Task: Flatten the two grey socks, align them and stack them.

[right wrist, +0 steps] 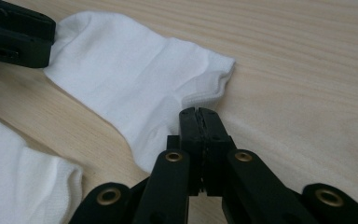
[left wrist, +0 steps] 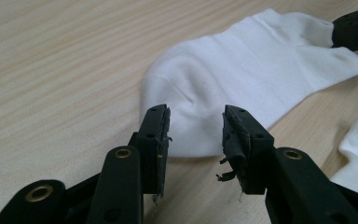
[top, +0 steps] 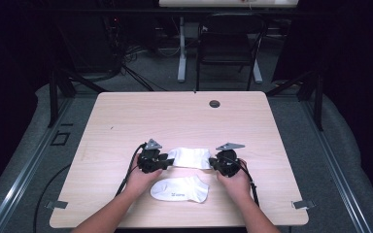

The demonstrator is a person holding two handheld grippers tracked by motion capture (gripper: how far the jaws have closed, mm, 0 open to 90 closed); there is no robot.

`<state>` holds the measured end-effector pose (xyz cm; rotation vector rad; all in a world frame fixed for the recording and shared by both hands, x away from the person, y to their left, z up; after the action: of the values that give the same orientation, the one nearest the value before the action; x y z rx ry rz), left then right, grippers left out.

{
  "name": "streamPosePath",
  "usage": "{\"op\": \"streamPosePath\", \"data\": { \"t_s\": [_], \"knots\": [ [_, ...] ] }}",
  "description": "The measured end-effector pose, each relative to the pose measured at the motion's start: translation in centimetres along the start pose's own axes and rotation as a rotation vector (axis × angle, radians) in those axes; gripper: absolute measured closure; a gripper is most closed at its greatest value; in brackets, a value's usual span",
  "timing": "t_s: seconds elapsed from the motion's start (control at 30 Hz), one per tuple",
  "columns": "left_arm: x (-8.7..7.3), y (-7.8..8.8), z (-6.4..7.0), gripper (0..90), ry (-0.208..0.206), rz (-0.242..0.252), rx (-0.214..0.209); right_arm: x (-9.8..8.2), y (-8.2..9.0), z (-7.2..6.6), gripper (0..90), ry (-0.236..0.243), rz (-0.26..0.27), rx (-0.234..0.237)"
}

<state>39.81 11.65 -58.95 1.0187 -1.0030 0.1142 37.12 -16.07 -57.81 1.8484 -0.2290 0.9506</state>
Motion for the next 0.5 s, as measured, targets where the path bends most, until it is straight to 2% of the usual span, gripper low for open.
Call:
{"op": "streamPosePath", "data": {
  "t_s": [0.07,0.13,0.3,0.43,0.5],
  "knots": [
    [0.00,-0.05,0.08,64.6,-0.003,0.001,0.005,-0.02,-0.15,-0.04,89.9,0.002,-0.003,0.002],
    [-0.03,-0.05,0.14,66.1,-0.023,-0.002,0.020,-0.02,-0.20,-0.06,89.9,0.002,-0.003,0.003],
    [-0.09,-0.08,0.40,77.7,-0.079,-0.003,0.065,-0.03,-0.28,-0.10,89.9,0.002,-0.009,0.003],
    [-0.14,0.02,0.12,87.0,-0.076,-0.007,0.071,-0.08,-0.30,-0.01,90.0,0.004,-0.014,-0.004],
    [-0.15,0.13,0.03,88.4,-0.064,-0.012,0.070,-0.08,-0.28,0.07,90.0,0.002,-0.012,-0.005]
  ]
}}
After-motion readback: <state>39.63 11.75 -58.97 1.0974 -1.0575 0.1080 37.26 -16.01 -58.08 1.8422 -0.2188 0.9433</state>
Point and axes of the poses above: each handheld gripper's, and its own axes: y roughly backward along the jaws, x roughly out of its top, z roughly to its right, the point moved 1 cm from there along -y, roughly forward along the jaws, and after that the axes turned 3 degrees about x, right-handed, at the moved point
